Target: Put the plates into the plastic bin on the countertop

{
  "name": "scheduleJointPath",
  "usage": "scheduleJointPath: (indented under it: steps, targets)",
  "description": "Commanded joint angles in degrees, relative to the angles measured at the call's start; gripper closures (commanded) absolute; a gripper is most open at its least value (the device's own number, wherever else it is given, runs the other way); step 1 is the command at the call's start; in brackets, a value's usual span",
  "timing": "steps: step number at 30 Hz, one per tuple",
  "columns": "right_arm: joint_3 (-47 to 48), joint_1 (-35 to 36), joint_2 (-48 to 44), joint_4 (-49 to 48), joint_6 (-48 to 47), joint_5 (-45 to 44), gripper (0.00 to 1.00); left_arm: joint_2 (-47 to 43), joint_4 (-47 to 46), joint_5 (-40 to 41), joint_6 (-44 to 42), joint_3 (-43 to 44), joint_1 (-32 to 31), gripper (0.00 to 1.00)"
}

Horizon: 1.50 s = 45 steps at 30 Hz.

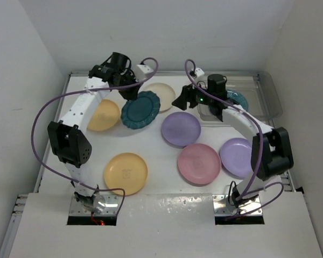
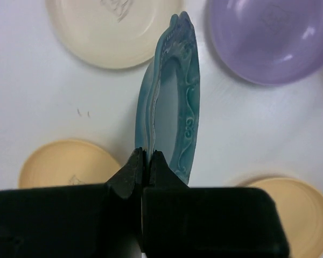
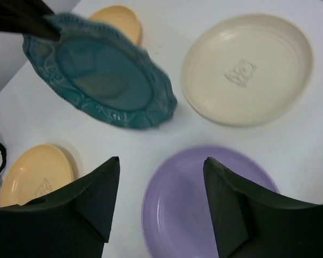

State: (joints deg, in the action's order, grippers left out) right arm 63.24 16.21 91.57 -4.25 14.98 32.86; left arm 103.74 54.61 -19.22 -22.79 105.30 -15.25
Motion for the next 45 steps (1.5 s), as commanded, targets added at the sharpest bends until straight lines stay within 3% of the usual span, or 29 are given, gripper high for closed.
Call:
scheduleJointPath:
  steps: [1, 3, 5, 10, 13, 15, 18, 21, 24, 25, 27, 31, 32, 33, 35, 36, 39, 40, 45]
  targets:
    - [5.7, 2.4, 6.1, -11.6, 0.0, 4.5, 0.38, -3.6, 5.0, -0.7, -8.8, 7.2, -4.0, 1.00]
    - [7.4, 2.8, 9.2, -16.4, 1.7, 6.3, 0.26, -3.6, 6.2, 0.5, -10.9, 8.6, -6.5, 1.00]
    - [9.9, 3.6, 12.2, -18.4, 3.1, 8.1, 0.22, -3.6, 7.8, 1.0, -13.5, 10.4, -7.7, 1.00]
    - [10.0, 5.1, 14.9, -21.1, 3.8, 9.6, 0.27, -3.0, 9.2, -0.5, -14.6, 13.2, -9.0, 1.00]
    - [7.5, 5.9, 14.8, -25.8, 6.5, 11.7, 0.37, -3.0, 8.5, -3.3, -13.9, 13.2, -8.5, 1.00]
    - [6.2, 6.2, 15.2, -28.7, 9.4, 11.8, 0.52, -3.0, 7.8, -5.2, -12.7, 13.2, -8.5, 1.00]
    - [4.1, 6.9, 15.7, -37.1, 15.7, 13.9, 0.47, -3.0, 6.7, -8.3, -12.1, 12.4, -7.3, 1.00]
    - [4.1, 7.7, 15.7, -37.2, 16.9, 14.3, 0.50, -3.0, 5.5, -8.8, -11.5, 11.2, -6.7, 1.00]
    - [4.0, 8.6, 15.4, -35.0, 15.3, 13.5, 0.64, -3.0, 4.2, -10.3, -10.3, 11.2, -5.5, 1.00]
    - [3.7, 8.8, 15.3, -33.9, 14.2, 12.6, 0.80, -3.0, 4.2, -10.3, -10.3, 11.2, -4.9, 1.00]
    - [2.6, 8.8, 13.9, -33.5, 14.5, 10.1, 0.98, -3.0, 3.7, -10.3, -10.3, 11.2, -4.9, 1.00]
    - [-0.8, 8.1, 9.9, -34.7, 14.7, 4.8, 1.00, -3.0, 1.0, -5.3, -6.6, 10.5, -4.3, 1.00]
    - [-1.1, 7.5, 8.6, -34.3, 15.5, 2.5, 1.00, -3.0, 0.4, -4.5, -5.7, 10.5, -3.5, 0.94]
    - [-1.0, 7.1, 7.3, -33.0, 17.7, 1.9, 1.00, -3.0, -0.3, -3.9, -4.7, 10.5, -2.8, 0.77]
    - [-0.5, 5.2, 5.7, -32.2, 21.3, -0.3, 1.00, -3.0, -2.1, -3.4, -2.0, 10.5, -1.3, 0.63]
    - [-0.4, 4.6, 4.9, -31.3, 25.8, -1.0, 1.00, -3.0, -2.7, -3.4, -1.0, 10.5, -0.7, 0.45]
    - [-1.8, 0.2, 3.0, -32.1, 33.7, -3.1, 1.00, -2.0, -4.8, -2.8, 4.3, 12.7, 2.8, 0.24]
    - [-3.0, -2.3, 2.7, -32.7, 38.1, -3.5, 1.00, -1.2, -4.8, -2.8, 6.6, 14.8, 3.9, 0.01]
    - [-10.9, -15.6, -1.2, -33.6, 47.1, -13.1, 1.00, -1.3, -6.8, -2.8, 9.2, 15.4, 12.3, 0.01]
